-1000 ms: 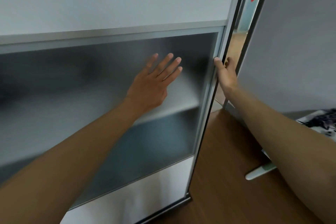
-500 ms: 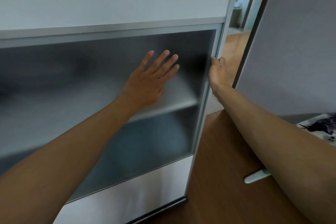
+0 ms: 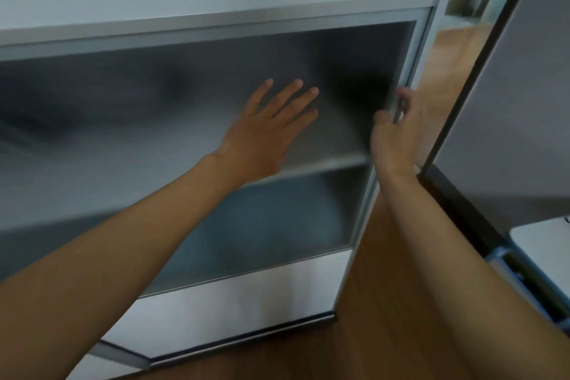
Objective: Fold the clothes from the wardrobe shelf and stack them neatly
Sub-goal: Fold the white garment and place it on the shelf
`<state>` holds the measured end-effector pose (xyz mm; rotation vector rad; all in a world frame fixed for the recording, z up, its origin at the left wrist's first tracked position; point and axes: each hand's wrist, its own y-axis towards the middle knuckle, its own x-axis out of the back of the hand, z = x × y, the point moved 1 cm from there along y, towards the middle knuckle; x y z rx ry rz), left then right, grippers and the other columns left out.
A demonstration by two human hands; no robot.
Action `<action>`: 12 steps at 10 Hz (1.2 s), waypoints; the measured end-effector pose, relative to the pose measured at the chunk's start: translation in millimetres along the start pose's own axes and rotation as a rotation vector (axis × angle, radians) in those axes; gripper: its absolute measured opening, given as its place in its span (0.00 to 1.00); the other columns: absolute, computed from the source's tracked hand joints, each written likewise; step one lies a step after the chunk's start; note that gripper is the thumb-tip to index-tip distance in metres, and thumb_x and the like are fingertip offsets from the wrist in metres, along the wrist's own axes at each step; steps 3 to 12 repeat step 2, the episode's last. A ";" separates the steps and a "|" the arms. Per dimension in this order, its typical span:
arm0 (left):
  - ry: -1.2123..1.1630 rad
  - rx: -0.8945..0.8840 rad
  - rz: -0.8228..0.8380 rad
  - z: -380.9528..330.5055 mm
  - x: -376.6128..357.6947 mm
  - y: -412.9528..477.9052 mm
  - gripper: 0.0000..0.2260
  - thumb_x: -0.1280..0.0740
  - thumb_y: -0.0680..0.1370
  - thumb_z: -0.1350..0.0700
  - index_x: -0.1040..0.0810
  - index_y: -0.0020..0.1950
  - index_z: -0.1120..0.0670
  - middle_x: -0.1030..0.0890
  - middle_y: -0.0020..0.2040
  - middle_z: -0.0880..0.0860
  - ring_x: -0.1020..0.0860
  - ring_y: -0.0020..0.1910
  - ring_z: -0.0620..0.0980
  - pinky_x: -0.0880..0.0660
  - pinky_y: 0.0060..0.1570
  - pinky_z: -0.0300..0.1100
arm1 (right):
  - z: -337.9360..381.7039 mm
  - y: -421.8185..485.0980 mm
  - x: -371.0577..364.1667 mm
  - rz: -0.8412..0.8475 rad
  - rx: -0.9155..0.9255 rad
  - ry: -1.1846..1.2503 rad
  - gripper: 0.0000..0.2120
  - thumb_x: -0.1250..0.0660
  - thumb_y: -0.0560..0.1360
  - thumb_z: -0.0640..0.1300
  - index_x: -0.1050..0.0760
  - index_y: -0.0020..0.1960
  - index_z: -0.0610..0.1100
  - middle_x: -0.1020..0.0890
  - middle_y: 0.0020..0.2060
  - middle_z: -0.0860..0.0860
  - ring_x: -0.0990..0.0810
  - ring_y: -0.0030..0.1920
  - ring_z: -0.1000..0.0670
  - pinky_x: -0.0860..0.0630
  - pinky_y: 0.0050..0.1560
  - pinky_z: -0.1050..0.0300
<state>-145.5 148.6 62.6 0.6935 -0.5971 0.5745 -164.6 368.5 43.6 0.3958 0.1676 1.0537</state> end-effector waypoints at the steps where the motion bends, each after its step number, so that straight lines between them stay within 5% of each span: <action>1: -0.177 0.114 -0.001 13.6 17.5 -34.6 0.30 0.40 0.70 0.53 0.31 0.73 0.54 0.38 0.79 0.55 0.38 0.76 0.57 0.42 0.70 0.58 | 2.9 -20.2 -14.4 0.123 0.145 -0.031 0.19 0.38 0.76 0.34 0.25 0.61 0.52 0.27 0.66 0.54 0.29 0.68 0.55 0.32 0.69 0.62; 2: -0.410 0.291 0.085 25.8 22.0 -109.3 0.25 0.40 0.71 0.56 0.25 0.68 0.56 0.29 0.74 0.55 0.29 0.70 0.56 0.35 0.66 0.51 | -10.6 -46.6 -17.4 0.237 0.144 -0.031 0.18 0.36 0.78 0.32 0.25 0.57 0.55 0.22 0.59 0.53 0.22 0.60 0.53 0.29 0.57 0.74; 12: -0.410 0.291 0.085 25.8 22.0 -109.3 0.25 0.40 0.71 0.56 0.25 0.68 0.56 0.29 0.74 0.55 0.29 0.70 0.56 0.35 0.66 0.51 | -10.6 -46.6 -17.4 0.237 0.144 -0.031 0.18 0.36 0.78 0.32 0.25 0.57 0.55 0.22 0.59 0.53 0.22 0.60 0.53 0.29 0.57 0.74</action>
